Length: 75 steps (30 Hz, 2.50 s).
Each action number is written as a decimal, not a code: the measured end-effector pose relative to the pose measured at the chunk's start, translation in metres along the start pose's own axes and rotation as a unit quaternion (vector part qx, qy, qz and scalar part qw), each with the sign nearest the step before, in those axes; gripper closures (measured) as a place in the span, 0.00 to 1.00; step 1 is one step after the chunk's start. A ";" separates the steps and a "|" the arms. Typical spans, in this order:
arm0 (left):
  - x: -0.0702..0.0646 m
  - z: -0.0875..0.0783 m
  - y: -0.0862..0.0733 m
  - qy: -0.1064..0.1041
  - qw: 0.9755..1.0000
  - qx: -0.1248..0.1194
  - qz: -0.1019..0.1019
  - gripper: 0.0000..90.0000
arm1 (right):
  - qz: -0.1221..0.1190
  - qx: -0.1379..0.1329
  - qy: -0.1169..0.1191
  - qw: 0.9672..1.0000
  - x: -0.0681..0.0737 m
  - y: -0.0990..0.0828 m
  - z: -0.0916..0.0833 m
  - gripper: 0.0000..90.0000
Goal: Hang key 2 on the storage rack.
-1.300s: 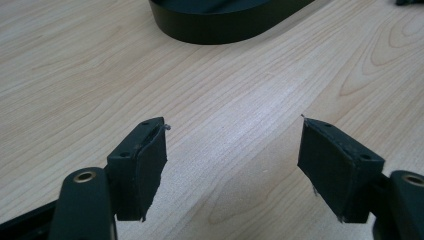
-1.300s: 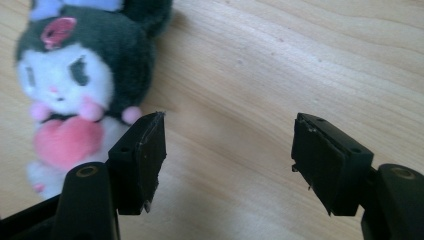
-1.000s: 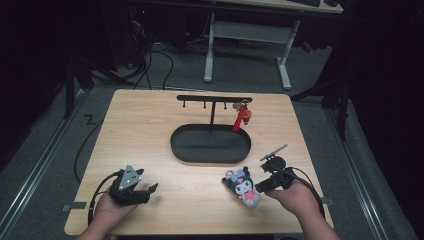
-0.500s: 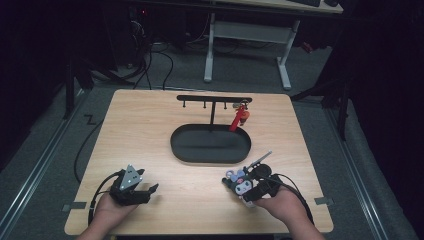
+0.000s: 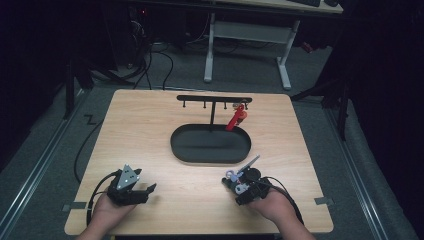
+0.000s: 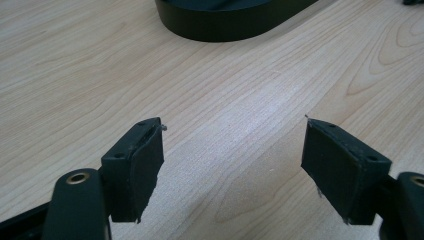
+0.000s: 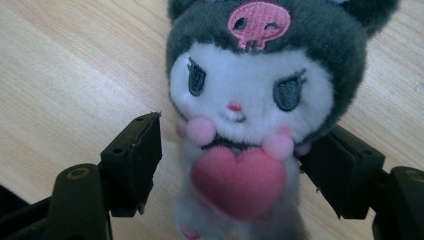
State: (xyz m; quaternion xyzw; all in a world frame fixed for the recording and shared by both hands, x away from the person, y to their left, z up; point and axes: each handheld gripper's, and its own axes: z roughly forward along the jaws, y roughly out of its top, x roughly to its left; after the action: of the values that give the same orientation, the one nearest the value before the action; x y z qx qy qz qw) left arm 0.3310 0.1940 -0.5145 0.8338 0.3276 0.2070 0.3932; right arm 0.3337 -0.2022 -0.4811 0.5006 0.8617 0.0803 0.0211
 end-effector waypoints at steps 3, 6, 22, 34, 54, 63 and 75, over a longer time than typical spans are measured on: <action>0.000 -0.001 -0.001 0.001 1.000 -0.003 -0.002 0.26 | -0.012 -0.005 -0.007 1.000 -0.002 0.002 0.003 0.29; 0.001 -0.002 0.000 0.005 1.000 -0.008 -0.006 0.25 | -0.011 -0.004 -0.015 1.000 0.000 0.002 0.004 0.28; 0.000 0.002 0.003 -0.004 1.000 -0.007 0.003 0.25 | -0.007 0.005 -0.008 1.000 0.000 -0.001 0.008 0.42; -0.002 0.003 0.003 -0.006 1.000 -0.007 0.006 0.25 | -0.019 0.006 -0.015 1.000 0.001 -0.001 0.010 0.47; -0.003 0.005 0.003 -0.009 1.000 -0.002 0.001 0.26 | -0.048 -0.009 -0.012 0.999 0.005 0.002 -0.017 0.54; 0.000 0.002 0.002 -0.005 1.000 -0.012 -0.009 0.25 | -0.031 -0.018 0.002 0.999 0.000 0.004 -0.034 0.54; -0.003 0.005 0.005 -0.007 1.000 -0.009 0.009 0.23 | -0.006 -0.023 0.008 1.000 -0.011 0.016 -0.052 0.54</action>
State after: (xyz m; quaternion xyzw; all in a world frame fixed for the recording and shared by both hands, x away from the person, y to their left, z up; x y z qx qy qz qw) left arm 0.3335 0.1871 -0.5135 0.8345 0.3155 0.2081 0.4009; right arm 0.3473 -0.2103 -0.4277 0.4944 0.8625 0.1044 0.0263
